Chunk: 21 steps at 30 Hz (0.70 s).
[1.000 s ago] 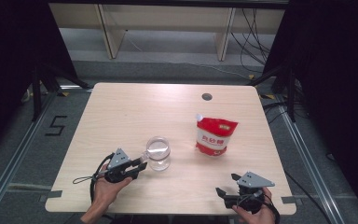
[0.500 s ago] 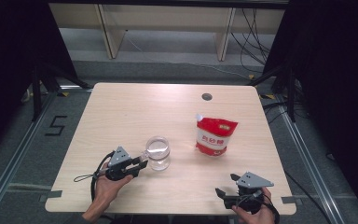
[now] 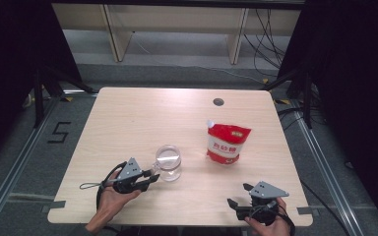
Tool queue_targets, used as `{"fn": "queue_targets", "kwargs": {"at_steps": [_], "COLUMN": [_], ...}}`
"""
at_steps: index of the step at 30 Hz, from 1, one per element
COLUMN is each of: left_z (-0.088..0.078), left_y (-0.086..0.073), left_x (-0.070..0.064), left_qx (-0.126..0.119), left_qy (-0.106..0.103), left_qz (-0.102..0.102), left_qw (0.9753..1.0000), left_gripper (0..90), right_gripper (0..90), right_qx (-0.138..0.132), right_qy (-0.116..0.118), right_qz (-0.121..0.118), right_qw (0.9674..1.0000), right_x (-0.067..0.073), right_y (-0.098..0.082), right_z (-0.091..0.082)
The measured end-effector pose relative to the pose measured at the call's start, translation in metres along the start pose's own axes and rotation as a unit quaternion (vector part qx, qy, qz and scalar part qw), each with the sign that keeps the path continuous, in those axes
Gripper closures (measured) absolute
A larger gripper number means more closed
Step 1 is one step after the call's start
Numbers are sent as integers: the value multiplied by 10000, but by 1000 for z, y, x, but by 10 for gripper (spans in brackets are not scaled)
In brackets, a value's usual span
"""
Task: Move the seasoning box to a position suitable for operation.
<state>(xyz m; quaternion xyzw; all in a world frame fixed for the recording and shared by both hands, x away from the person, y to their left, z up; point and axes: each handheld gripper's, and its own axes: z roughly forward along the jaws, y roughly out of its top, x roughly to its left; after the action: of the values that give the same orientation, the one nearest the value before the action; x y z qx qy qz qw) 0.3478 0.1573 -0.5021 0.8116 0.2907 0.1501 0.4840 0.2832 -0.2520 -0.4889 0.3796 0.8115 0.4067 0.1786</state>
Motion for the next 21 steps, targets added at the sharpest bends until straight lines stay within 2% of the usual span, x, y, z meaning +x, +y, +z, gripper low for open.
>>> {"fn": "queue_targets", "kwargs": {"at_steps": [1, 3, 6, 7, 8, 10, 11, 12, 14, 15, 16, 17, 19, 20, 21], "left_z": [-2, -3, -4, -6, -6, -8, -10, -10, -12, -12, -13, -13, -13, -13, -13], "left_y": [0, -1, -2, -1, -1, -2, -3, -3, -3, -3, -2, -2, -1, 0, 1], "left_x": [-2, -4, -5, -4, -4, -4, -4, -4, -2, -2, -1, -2, -3, -2, -2], "left_qx": [76, 64, 59, 159, 159, 153, 131, 131, 159, 114, 93, 66, 22, 10, 4], "left_qy": [-119, -213, -192, -133, -133, -10, 67, 67, 277, 481, 523, 568, 609, 636, 734], "left_qz": [35, 48, 58, 108, 108, 47, -63, -63, -26, -20, 120, -4, 1, 127, 91], "left_qw": [9999, 9997, 9998, 9997, 9997, 9999, 9999, 9999, 9995, 9988, 9985, 9984, 9981, 9979, 9973], "left_gripper": [729, 730, 731, 729, 728, 727, 725, 724, 723, 719, 718, 718, 718, 718, 718], "right_gripper": [226, 226, 227, 227, 227, 227, 228, 228, 228, 228, 228, 228, 228, 228, 228], "right_qx": [1, -10, -11, 13, 89, 51, -7, -2, 14, 49, 49, 15, 29, 29, 47], "right_qy": [9, -11, 6, -9, 40, 13, 7, -4, 0, 2, 20, -8, 9, 9, 16], "right_qz": [10, 21, 28, 33, 213, 150, 34, 26, 78, 95, 77, 18, 2, 2, -23], "right_qw": [10000, 10000, 10000, 10000, 9997, 9999, 10000, 10000, 10000, 9999, 10000, 10000, 10000, 10000, 10000], "right_x": [0, 0, 0, 0, 3, 2, 0, 0, 1, 1, 1, 1, 1, 1, 1], "right_y": [0, 0, 0, 0, -1, -1, 0, 0, -1, -1, 0, 0, 0, 0, 0], "right_z": [0, 0, 0, 0, -1, -1, 0, 0, 0, 0, 0, 1, 1, 1, 2]}}
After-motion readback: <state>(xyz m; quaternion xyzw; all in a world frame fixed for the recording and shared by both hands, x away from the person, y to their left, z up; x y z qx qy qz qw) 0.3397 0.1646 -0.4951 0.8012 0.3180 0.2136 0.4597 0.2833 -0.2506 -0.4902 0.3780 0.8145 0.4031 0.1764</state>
